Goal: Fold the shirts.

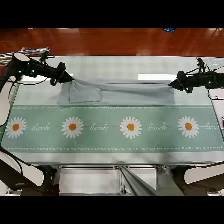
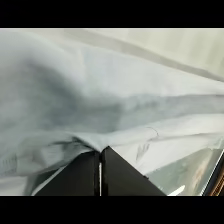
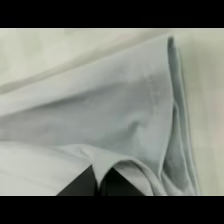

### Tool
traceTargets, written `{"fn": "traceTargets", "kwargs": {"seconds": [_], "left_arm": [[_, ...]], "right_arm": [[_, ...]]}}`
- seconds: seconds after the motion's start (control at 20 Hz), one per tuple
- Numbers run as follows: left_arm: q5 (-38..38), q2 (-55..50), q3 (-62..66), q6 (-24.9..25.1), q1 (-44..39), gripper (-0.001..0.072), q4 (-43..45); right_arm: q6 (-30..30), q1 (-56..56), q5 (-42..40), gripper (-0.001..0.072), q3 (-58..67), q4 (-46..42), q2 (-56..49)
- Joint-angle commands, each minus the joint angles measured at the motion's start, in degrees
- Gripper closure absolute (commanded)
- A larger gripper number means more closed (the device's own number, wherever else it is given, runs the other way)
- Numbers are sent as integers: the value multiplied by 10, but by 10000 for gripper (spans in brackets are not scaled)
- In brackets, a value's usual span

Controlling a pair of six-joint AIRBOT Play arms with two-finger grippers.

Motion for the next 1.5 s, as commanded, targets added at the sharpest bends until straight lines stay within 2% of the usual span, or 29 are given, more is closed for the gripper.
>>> {"fn": "traceTargets", "kwargs": {"seconds": [0.0, 0.05, 0.1, 0.15, 0.2, 0.35, 0.45, 0.6, 0.7, 0.8, 0.95, 1.05, 1.2, 1.45], "left_arm": [[22, -27, 24, 26, -2, 694, 0], [23, -27, 24, 29, -1, 670, 0], [14, -27, 24, 24, -1, 449, 0], [-6, -27, 25, 22, 0, 205, 0], [-33, -27, 31, 22, 6, 200, 1], [-139, -14, 80, -56, 53, 201, 96], [-175, 32, 86, -55, 86, 201, 168], [-170, 124, 68, -57, 115, 201, 254], [-114, 192, 14, -57, 115, 201, 267], [-1, 287, -117, -63, 79, 201, 266], [151, 417, -326, -71, -16, 201, 255], [218, 473, -430, -73, -91, 201, 234], [239, 474, -481, -72, -175, 201, 231], [265, 448, -480, -74, -198, 201, 218]], "right_arm": [[0, 5, -23, 690, 24, 34, -36], [-6, 5, -30, 689, 24, 42, -38], [-5, 5, -37, 607, 24, 39, -38], [-5, 4, -36, 399, 24, 42, -38], [-7, 4, -24, 300, 29, 42, -37], [-23, -31, 110, 304, 92, 4, -37], [-11, -82, 194, 304, 140, -18, -23], [-9, -165, 186, 304, 141, -81, 41], [-1, -205, 148, 304, 99, -113, 85], [1, -221, 84, 304, 10, -112, 118], [-21, -207, 23, 304, -112, -49, 124], [-43, -185, 9, 303, -140, -15, 110], [-51, -141, 5, 303, -140, 23, 75], [-50, -71, -8, 293, -114, 43, 7]]}}
